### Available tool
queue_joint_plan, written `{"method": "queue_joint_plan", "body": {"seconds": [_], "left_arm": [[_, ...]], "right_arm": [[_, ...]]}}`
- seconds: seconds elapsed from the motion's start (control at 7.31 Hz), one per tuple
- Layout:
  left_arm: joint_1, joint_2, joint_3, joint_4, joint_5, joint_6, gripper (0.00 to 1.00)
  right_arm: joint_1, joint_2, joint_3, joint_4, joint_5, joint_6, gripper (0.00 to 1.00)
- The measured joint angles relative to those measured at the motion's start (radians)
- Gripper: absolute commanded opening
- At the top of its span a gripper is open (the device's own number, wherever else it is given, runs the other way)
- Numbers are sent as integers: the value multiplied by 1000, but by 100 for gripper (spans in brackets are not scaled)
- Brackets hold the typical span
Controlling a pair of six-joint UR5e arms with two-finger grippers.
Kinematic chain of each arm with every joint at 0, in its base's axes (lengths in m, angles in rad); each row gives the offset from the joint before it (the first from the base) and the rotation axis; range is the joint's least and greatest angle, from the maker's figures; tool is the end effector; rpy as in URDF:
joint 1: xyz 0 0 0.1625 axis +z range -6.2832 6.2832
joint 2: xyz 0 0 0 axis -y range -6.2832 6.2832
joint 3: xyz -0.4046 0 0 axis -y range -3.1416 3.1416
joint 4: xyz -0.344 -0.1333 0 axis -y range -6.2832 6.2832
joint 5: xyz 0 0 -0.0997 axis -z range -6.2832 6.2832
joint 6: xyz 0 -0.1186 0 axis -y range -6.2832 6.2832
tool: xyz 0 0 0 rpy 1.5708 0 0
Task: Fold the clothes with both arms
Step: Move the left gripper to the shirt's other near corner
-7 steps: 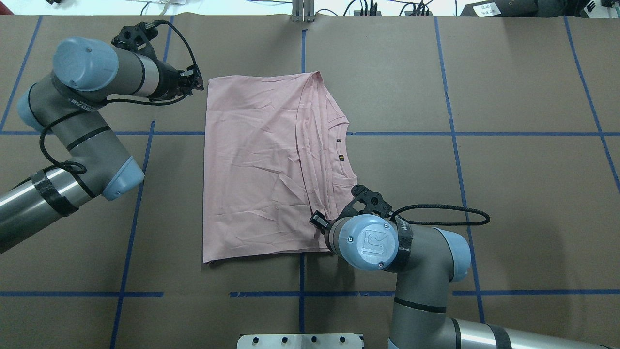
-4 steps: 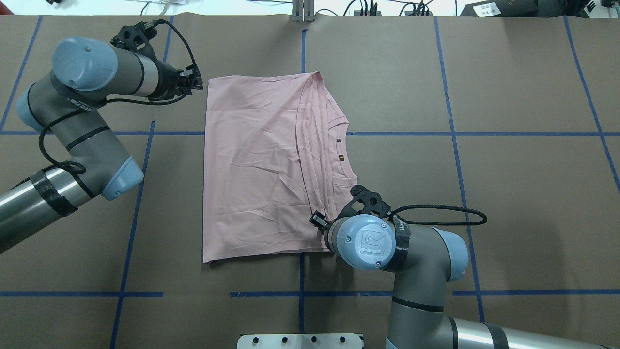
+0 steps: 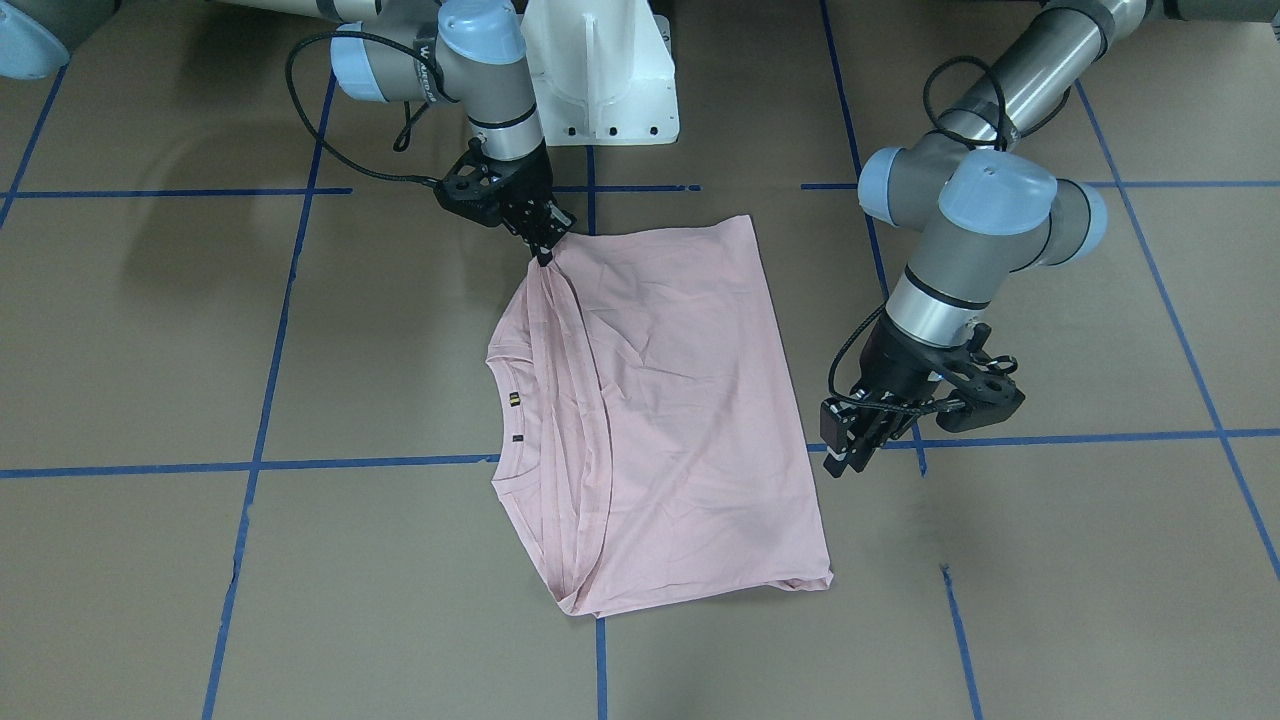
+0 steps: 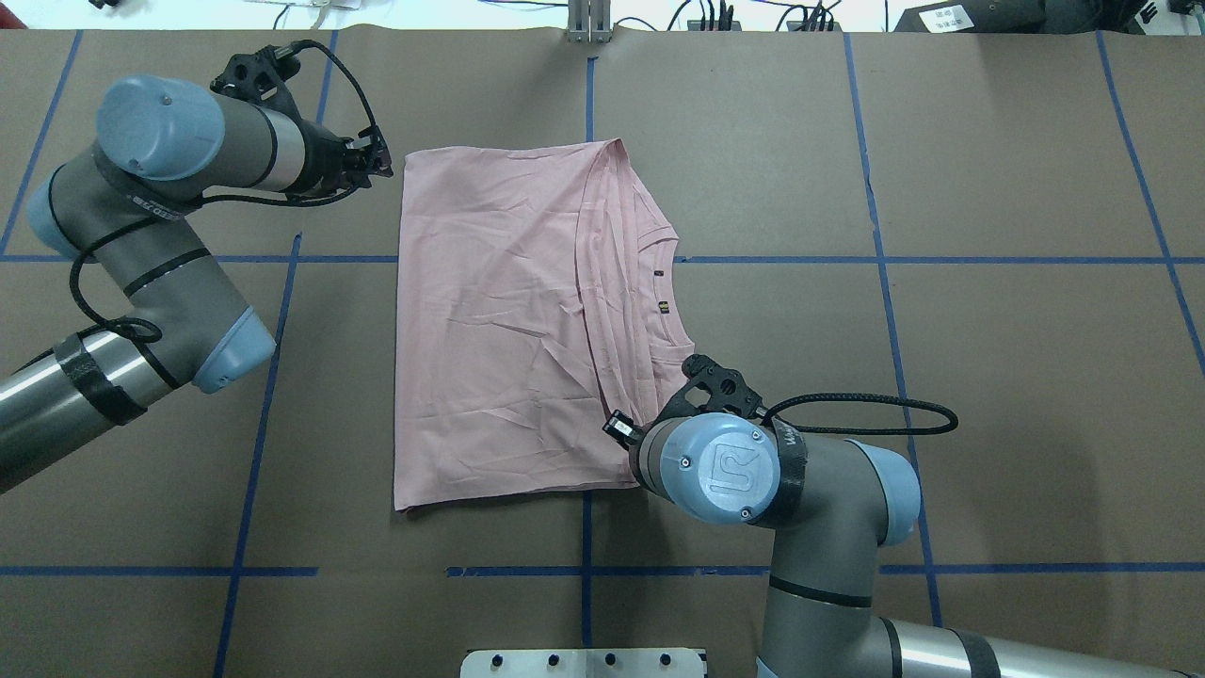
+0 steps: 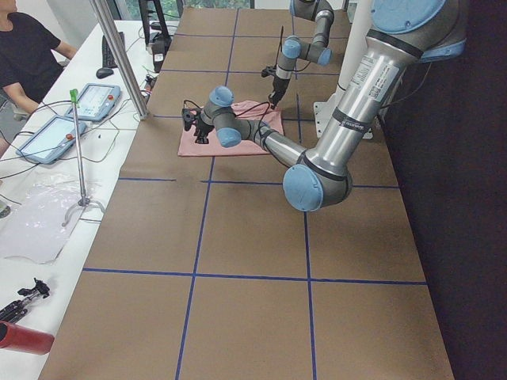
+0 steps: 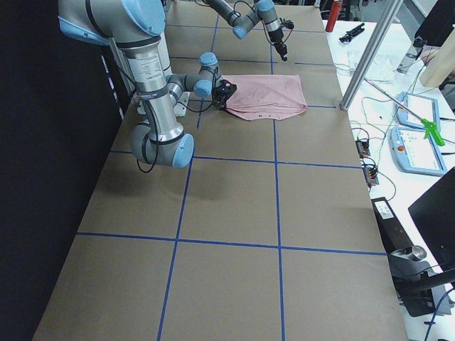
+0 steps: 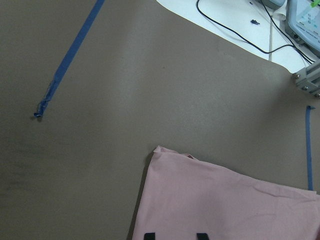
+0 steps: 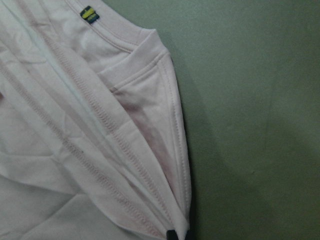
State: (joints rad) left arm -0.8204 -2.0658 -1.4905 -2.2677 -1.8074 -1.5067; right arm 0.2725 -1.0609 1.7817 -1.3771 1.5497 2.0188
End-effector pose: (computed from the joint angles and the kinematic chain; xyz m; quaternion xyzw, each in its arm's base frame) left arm 0.3692 -0.5507 0.3417 0.1336 0.5164 -0.2536 0.8069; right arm -0.5516 -0.2952 0.2820 -0.0293 -0.4406 0.3206 0.8380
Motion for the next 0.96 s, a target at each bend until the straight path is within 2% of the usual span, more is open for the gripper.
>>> {"method": "queue_joint_plan", "body": {"seconds": [0.27, 0.55, 0.82, 0.96], "left_arm": [[51, 90, -151, 37, 1, -108, 44], [160, 201, -343, 89, 11, -277, 55], [334, 254, -491, 225, 68, -449, 59], [443, 260, -530, 300, 138, -531, 66]], "right_arm": [[-1, -28, 49, -3, 0, 2, 0], [-38, -90, 137, -3, -2, 11, 0], [-68, -120, 176, -3, -1, 17, 0], [-75, -132, 193, -3, -1, 19, 0]]}}
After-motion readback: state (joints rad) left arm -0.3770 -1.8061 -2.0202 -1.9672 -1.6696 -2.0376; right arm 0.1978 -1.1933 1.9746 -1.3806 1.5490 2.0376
